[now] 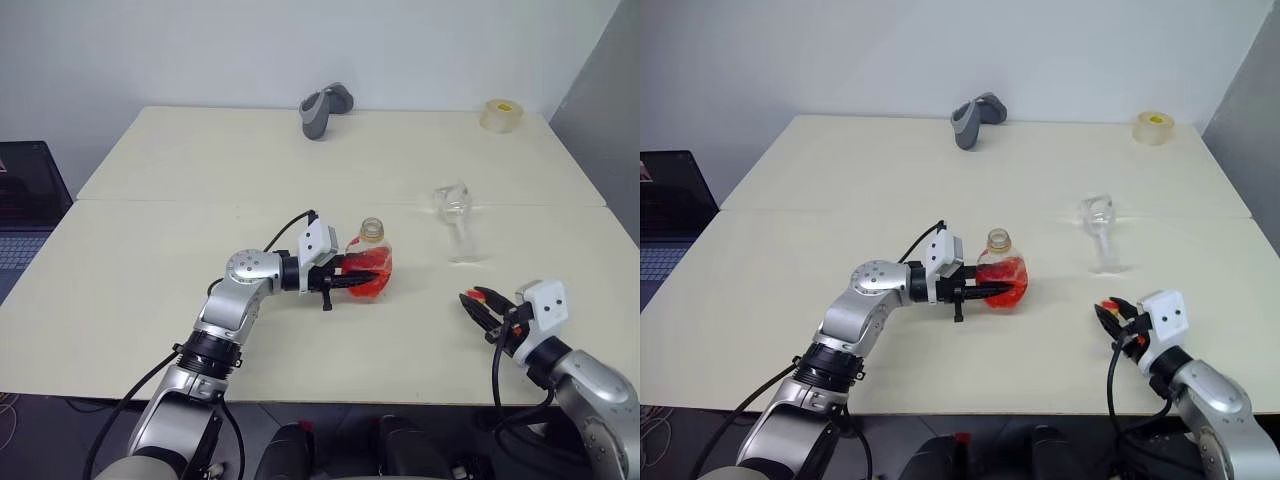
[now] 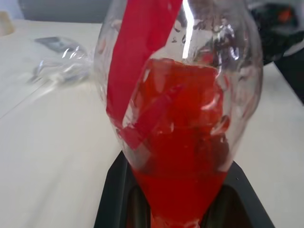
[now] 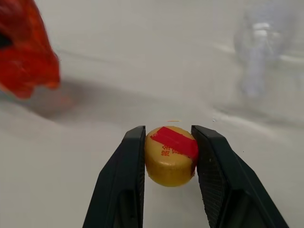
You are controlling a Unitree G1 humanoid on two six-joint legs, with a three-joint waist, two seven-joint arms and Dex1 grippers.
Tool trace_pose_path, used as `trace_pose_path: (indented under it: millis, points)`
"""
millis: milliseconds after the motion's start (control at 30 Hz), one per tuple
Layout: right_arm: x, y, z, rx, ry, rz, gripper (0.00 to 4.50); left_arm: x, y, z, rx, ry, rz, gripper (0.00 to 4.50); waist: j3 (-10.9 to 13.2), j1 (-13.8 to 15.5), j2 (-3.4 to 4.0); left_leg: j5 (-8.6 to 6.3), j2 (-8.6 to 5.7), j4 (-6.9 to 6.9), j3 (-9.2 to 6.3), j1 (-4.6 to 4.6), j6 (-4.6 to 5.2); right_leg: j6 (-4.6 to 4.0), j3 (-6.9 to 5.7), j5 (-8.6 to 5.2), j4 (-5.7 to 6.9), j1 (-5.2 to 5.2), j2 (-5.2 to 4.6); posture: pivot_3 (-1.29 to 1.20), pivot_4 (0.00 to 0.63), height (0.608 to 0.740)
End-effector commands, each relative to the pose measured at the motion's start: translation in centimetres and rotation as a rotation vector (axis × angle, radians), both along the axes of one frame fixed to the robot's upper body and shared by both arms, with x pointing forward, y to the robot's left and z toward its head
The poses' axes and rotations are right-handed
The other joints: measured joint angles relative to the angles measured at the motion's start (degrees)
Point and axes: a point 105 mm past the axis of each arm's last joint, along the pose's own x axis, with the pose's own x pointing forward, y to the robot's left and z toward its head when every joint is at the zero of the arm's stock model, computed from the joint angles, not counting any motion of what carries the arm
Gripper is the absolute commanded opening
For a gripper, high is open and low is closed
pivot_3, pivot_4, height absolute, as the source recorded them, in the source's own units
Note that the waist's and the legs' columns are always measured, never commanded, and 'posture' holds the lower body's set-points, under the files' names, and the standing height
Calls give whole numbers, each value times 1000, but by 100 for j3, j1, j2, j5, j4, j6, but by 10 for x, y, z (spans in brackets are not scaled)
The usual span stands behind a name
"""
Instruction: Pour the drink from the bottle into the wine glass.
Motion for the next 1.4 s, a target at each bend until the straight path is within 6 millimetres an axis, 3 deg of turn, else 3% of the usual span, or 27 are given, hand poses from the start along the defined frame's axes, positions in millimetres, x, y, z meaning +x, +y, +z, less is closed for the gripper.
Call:
trace_pose_path:
  millis: [33,200,233,500,633,700,800,967,1067,1233,1400]
  points:
    - [9,-22,-2,-12,-62,-144,1191,-4,-7,14,-20,-59,-50,746,1,5,4,0,0,-1,0,-1,0,0,0,0,0,0,3,0,150,740]
    - [20,-33,-17,-19,-33,-192,1191,-1,-10,15,-17,-68,-49,746,2,24,6,0,-3,0,2,-4,-1,-1,2,0,-2,-2,4,0,150,740]
    - [21,-33,-21,-25,-13,-175,1921,1,-10,15,-17,-72,-42,746,1,26,7,0,-3,1,1,-5,-1,-1,2,0,-3,-2,4,0,150,740]
    - [6,-38,-20,-21,61,-63,4500,10,3,14,-31,-84,59,746,0,27,8,0,-4,1,1,-7,0,-1,6,0,-4,-2,3,0,150,740]
    - [5,-43,6,-39,8,-37,4500,21,17,16,-56,-91,168,746,0,21,10,0,-4,1,-1,-8,0,-1,6,0,-5,-1,0,0,150,740]
    - [6,-22,29,5,-32,77,4500,37,34,21,-82,-131,299,746,1,12,11,0,-2,1,0,-5,0,-1,7,0,-4,-1,0,0,150,740]
    - [5,32,54,-3,-85,326,4500,62,66,31,-123,-199,524,746,1,-15,12,0,5,0,0,0,0,-2,6,0,-1,-1,4,0,150,740]
    - [19,92,62,-63,-136,541,4500,85,107,34,-152,-244,755,745,3,24,7,0,1,2,-16,-12,0,-1,-9,0,-9,-4,6,0,150,740]
    - [39,129,67,-85,-179,629,4500,98,138,34,-187,-231,912,745,6,26,-1,0,-6,11,-14,-18,-1,-1,-10,0,-9,-7,-6,0,150,740]
    - [54,161,80,-102,-214,701,4500,114,169,35,-227,-200,1077,745,8,76,-7,1,-9,15,-26,-31,-2,-1,-26,0,-13,-12,-14,0,150,740]
    - [57,170,85,-104,-218,742,4500,121,186,24,-214,-167,1193,745,7,74,-9,1,-13,15,-20,-32,-2,-1,-27,1,-16,-14,-21,0,150,740]
